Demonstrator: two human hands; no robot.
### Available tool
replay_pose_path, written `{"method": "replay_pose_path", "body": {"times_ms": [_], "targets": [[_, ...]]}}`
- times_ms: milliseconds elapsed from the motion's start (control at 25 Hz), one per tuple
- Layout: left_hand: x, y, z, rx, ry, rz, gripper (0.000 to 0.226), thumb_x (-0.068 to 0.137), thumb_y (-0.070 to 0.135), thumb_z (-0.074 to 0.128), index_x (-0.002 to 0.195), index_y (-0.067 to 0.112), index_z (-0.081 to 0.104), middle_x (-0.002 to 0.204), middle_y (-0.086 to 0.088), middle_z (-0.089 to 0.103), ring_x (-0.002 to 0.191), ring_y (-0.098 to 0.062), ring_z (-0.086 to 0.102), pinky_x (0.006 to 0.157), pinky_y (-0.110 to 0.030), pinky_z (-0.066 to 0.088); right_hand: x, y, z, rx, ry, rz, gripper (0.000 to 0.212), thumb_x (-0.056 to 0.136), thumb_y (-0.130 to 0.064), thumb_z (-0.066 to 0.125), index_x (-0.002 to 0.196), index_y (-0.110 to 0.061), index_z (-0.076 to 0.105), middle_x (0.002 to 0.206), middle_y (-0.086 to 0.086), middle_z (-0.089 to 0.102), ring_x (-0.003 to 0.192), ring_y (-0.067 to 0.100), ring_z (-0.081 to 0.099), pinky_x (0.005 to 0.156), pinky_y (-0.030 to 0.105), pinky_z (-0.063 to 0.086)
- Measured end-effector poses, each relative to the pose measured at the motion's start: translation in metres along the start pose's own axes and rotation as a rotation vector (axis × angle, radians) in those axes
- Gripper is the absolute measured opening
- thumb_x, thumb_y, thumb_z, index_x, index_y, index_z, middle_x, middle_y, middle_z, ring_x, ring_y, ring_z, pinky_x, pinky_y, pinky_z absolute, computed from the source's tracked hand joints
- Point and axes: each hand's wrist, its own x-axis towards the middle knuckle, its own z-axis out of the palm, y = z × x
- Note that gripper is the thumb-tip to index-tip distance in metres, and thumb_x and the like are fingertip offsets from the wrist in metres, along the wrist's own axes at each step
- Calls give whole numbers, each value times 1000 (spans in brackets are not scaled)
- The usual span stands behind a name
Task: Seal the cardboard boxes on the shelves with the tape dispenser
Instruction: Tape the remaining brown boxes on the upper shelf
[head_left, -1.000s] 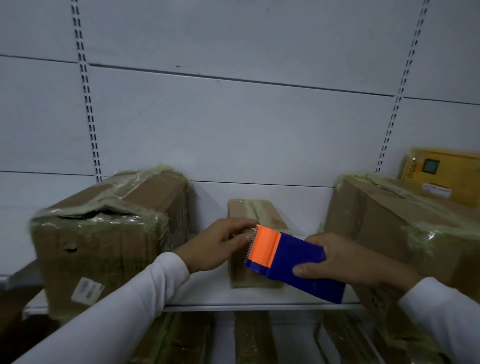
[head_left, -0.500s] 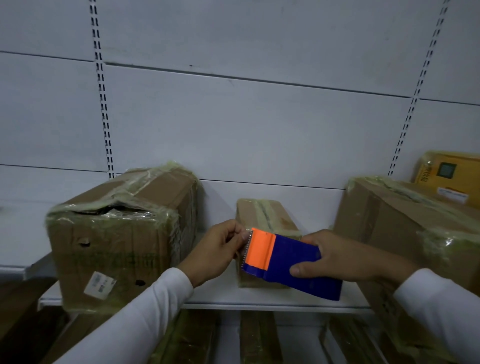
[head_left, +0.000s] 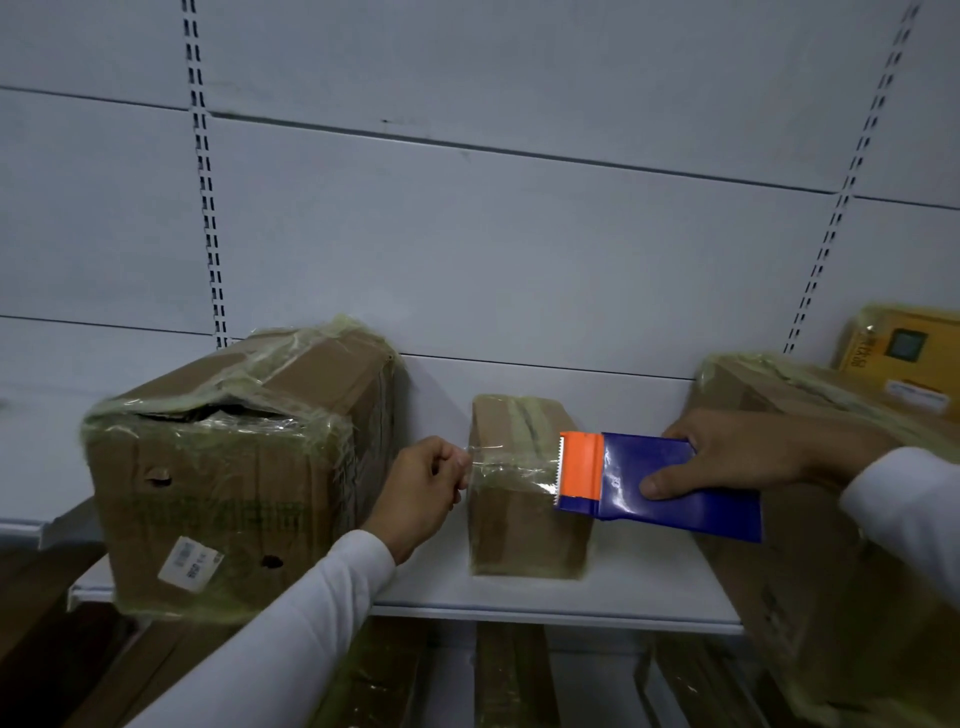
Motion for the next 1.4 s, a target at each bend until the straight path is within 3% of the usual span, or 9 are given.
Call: {"method": "replay_pose_path", "body": {"times_ms": [280, 400, 520, 640, 760, 960, 1080, 1240, 1400], "targets": [[11, -13, 16, -149, -21, -170, 22, 96, 15, 52, 90, -5, 60, 68, -10, 60, 60, -20, 53, 61, -34, 50, 24, 3, -5, -10, -24, 83, 38, 83, -53, 69, 97, -18, 66, 78, -7, 75, 68, 7, 71, 63, 19, 51], [15, -18, 14, -139, 12, -282, 31, 89, 25, 64, 111, 12, 46, 76, -8, 58, 61, -17, 55, 55, -25, 49, 32, 12, 2, 23, -15, 103, 44, 79, -56, 68, 99, -17, 66, 84, -3, 75, 72, 10, 71, 66, 19, 51], [11, -25, 15, 44, 163, 11, 34, 91, 27, 61, 122, 21, 49, 69, 8, 54, 62, -2, 53, 57, -11, 40, 37, 16, 4, 67, -5, 101, 53, 71, -62, 68, 97, -16, 67, 80, -4, 75, 69, 9, 71, 62, 18, 50], [12, -23, 24, 256, 12, 263, 38, 89, 50, 53, 125, 38, 53, 86, 24, 61, 77, 3, 58, 69, -7, 41, 44, 17, 7, 94, -7, 96, 56, 69, -63, 68, 98, -15, 67, 81, -3, 76, 69, 9, 71, 62, 19, 49], [24, -23, 26, 399, -28, 296, 37, 93, 43, 52, 127, 30, 58, 110, 13, 66, 98, -8, 60, 89, -23, 47, 49, 20, 11, 79, 3, 96, 47, 79, -56, 71, 98, -13, 69, 85, 1, 77, 68, 9, 71, 62, 20, 50], [31, -28, 26, 314, -27, 275, 28, 93, 33, 57, 120, 29, 62, 98, 5, 70, 89, -18, 65, 84, -30, 51, 55, 22, 15, 86, 10, 95, 42, 84, -52, 70, 101, -14, 68, 89, 1, 76, 71, 10, 71, 62, 19, 51], [42, -21, 23, 693, -14, 426, 37, 91, 42, 52, 127, 34, 50, 113, 2, 59, 100, -21, 57, 83, -33, 49, 57, 21, 14, 77, -4, 107, 36, 85, -52, 68, 99, -19, 65, 84, -5, 73, 67, 5, 69, 60, 16, 49], [56, -12, 31, 798, -327, 437, 59, 95, 38, 49, 148, 29, 25, 154, 2, 25, 139, -20, 26, 112, -27, 21, 58, 24, 17, 129, -33, 114, 31, 86, -52, 67, 98, -23, 63, 80, -10, 73, 66, 2, 70, 60, 15, 50], [61, -6, 24, 715, -408, 341, 56, 94, 25, 55, 146, 26, 34, 155, 3, 27, 143, -15, 23, 114, -20, 11, 55, 23, 23, 158, -40, 95, 35, 88, -51, 65, 105, -21, 64, 90, -5, 73, 74, 7, 70, 68, 19, 52]]}}
